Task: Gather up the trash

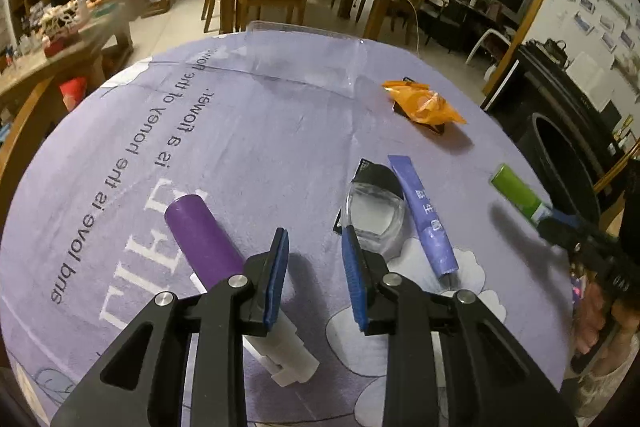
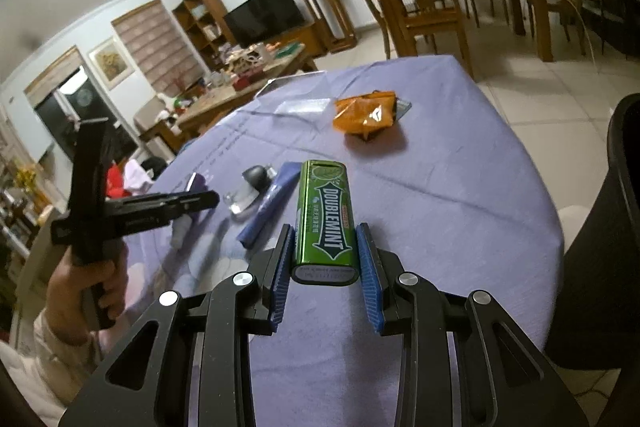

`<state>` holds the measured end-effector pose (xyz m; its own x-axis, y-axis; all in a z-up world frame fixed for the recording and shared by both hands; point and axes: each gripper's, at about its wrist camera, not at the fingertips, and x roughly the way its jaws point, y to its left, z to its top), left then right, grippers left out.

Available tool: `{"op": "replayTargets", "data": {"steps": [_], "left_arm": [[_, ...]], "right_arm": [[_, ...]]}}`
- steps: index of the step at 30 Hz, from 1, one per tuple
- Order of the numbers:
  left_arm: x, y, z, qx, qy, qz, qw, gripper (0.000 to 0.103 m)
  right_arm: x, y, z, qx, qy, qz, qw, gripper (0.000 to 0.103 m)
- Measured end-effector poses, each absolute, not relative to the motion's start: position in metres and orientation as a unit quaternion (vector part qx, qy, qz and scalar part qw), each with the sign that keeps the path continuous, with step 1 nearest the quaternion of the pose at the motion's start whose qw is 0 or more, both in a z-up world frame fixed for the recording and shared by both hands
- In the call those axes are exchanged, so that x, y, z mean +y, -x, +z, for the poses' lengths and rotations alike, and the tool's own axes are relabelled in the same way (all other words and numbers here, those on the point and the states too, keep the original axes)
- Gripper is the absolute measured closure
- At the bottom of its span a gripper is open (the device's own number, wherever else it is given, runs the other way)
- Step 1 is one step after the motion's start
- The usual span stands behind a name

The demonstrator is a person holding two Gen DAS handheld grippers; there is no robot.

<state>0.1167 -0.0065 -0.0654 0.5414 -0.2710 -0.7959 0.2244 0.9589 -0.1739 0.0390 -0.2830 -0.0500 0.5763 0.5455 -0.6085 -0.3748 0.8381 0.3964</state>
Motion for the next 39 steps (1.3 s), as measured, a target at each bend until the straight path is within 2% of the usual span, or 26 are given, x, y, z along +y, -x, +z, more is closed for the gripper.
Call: {"op": "replayTargets", "data": {"steps": [2,4,6,8,10,14,17,21,22,23,24,25,27,32,39], "left_arm": [[-0.004,-0.113,-0.065,0.456,0.027,-0.140,0.878,0.073],[0.000,-0.107,-0.065,0.453,0.028,-0.138,0.881,0.060],[0.007,-0.097,-0.060,0.436,0.016,-0.114,0.893,0.030],[0.011,-0.090,-0.055,0.424,0.006,-0.099,0.900,0.020],[0.019,-0.084,-0.052,0.421,0.005,-0.085,0.903,0.020],[0.029,-0.081,-0.053,0.423,0.000,-0.066,0.904,0.020],[0.042,-0.087,-0.065,0.448,0.016,-0.064,0.892,0.021],[0.053,-0.086,-0.067,0.453,0.031,-0.065,0.888,0.024],[0.055,-0.087,-0.068,0.455,0.029,-0.063,0.888,0.027],[0.056,-0.087,-0.068,0.454,0.023,-0.063,0.889,0.030],[0.057,-0.087,-0.068,0.453,0.019,-0.062,0.889,0.035],[0.059,-0.088,-0.068,0.452,0.015,-0.059,0.890,0.038],[0.062,-0.089,-0.068,0.449,0.012,-0.051,0.892,0.059],[0.061,-0.091,-0.068,0.446,0.004,-0.079,0.891,0.061],[0.005,-0.065,-0.034,0.377,-0.011,-0.159,0.913,0.061]], "right_arm": [[-0.278,-0.036,-0.053,0.380,-0.102,0.257,0.883,0.071],[-0.273,-0.041,-0.054,0.387,-0.089,0.254,0.882,0.071],[-0.271,-0.045,-0.058,0.399,-0.078,0.252,0.878,0.071],[-0.268,-0.048,-0.063,0.413,-0.064,0.253,0.873,0.071],[-0.261,-0.051,-0.064,0.426,-0.042,0.247,0.869,0.070],[-0.252,-0.060,-0.067,0.439,-0.025,0.239,0.866,0.046],[-0.245,-0.069,-0.066,0.444,-0.009,0.231,0.866,0.046],[-0.233,-0.077,-0.066,0.447,0.020,0.228,0.865,0.046],[-0.228,-0.078,-0.067,0.445,0.035,0.225,0.866,0.050],[-0.226,-0.078,-0.067,0.443,0.045,0.222,0.867,0.060],[-0.224,-0.078,-0.067,0.439,0.057,0.217,0.870,0.070],[-0.221,-0.077,-0.067,0.435,0.071,0.209,0.873,0.072],[-0.222,-0.075,-0.068,0.434,0.069,0.218,0.871,0.072],[-0.233,-0.062,-0.057,0.398,0.033,0.237,0.885,0.072],[-0.271,-0.027,-0.024,0.315,-0.032,0.230,0.920,0.072]]}}
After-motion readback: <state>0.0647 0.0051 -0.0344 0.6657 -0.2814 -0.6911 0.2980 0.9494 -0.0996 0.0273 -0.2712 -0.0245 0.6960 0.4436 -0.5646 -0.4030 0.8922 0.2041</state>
